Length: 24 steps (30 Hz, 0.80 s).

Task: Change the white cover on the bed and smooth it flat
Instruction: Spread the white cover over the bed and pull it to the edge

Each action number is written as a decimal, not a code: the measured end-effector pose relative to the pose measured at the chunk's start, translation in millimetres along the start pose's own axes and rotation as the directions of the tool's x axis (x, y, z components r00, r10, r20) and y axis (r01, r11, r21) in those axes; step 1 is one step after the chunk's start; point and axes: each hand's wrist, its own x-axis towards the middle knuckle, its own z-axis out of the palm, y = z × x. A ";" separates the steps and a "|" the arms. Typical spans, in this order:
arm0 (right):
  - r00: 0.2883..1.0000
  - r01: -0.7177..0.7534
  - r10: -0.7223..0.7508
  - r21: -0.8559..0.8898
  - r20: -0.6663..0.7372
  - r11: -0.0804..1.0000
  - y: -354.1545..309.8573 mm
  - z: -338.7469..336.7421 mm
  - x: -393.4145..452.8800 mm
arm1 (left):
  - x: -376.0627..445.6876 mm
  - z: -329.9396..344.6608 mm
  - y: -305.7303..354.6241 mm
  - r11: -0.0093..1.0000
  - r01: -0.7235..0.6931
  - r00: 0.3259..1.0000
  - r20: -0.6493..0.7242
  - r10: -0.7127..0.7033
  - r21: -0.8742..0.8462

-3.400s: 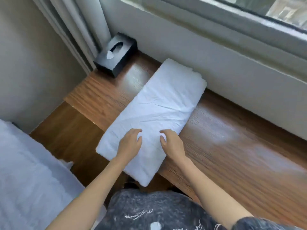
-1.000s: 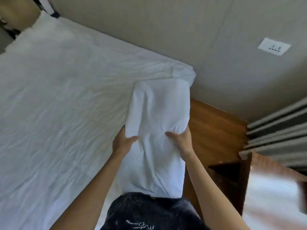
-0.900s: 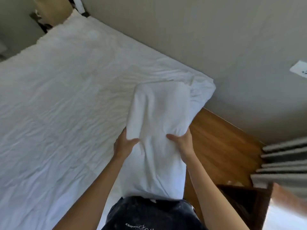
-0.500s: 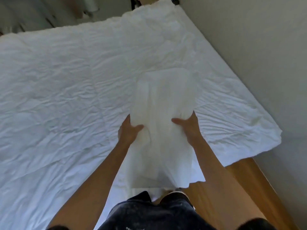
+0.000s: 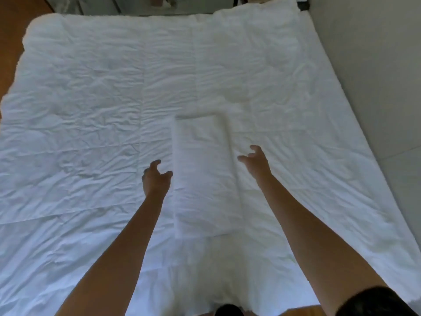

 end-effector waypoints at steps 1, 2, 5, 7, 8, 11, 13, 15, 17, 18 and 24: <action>0.999 -0.037 0.038 -0.036 0.021 0.999 21.3 10.0 7.8 | 0.8 15.0 -13.2 0.999 0.010 1.000 0.024 -0.011 0.033; 0.997 -0.071 0.074 -0.071 0.035 0.995 42.7 20.3 16.0 | 3.7 31.5 -27.2 0.997 0.017 0.999 0.044 -0.020 0.070; 0.991 -0.115 0.126 -0.166 0.054 0.979 101.6 52.8 48.3 | 24.4 78.6 -66.3 0.985 -0.026 0.997 0.079 0.013 0.169; 0.991 -0.106 0.119 -0.210 0.052 0.972 134.6 74.3 73.9 | 47.1 110.9 -88.0 0.967 -0.125 0.990 0.091 0.108 0.221; 0.993 -0.097 0.110 -0.224 0.047 0.970 148.9 84.8 87.2 | 60.2 127.1 -97.7 0.950 -0.188 0.981 0.097 0.168 0.249; 0.997 -0.075 0.080 -0.243 0.012 0.967 189.7 118.2 127.8 | 96.9 175.9 -124.1 0.846 -0.398 0.917 0.146 0.370 0.355; 0.997 -0.083 0.082 -0.207 -0.016 0.975 208.8 138.2 145.8 | 118.0 201.9 -140.7 0.741 -0.539 0.841 0.198 0.504 0.400; 0.996 -0.075 0.064 -0.173 -0.067 0.982 218.8 152.7 155.7 | 133.2 222.5 -161.7 0.639 -0.623 0.772 0.225 0.594 0.452; 0.988 -0.046 0.020 -0.167 -0.156 0.985 228.2 163.9 165.1 | 142.3 241.7 -180.4 0.579 -0.632 0.750 0.221 0.623 0.515; 0.980 -0.033 -0.003 -0.180 -0.200 0.983 232.7 169.4 166.8 | 144.8 248.9 -187.1 0.567 -0.626 0.748 0.207 0.630 0.535; 0.906 0.039 -0.161 -0.302 -0.391 0.953 251.3 195.9 170.7 | 153.9 260.9 -196.8 0.534 -0.602 0.743 0.171 0.647 0.594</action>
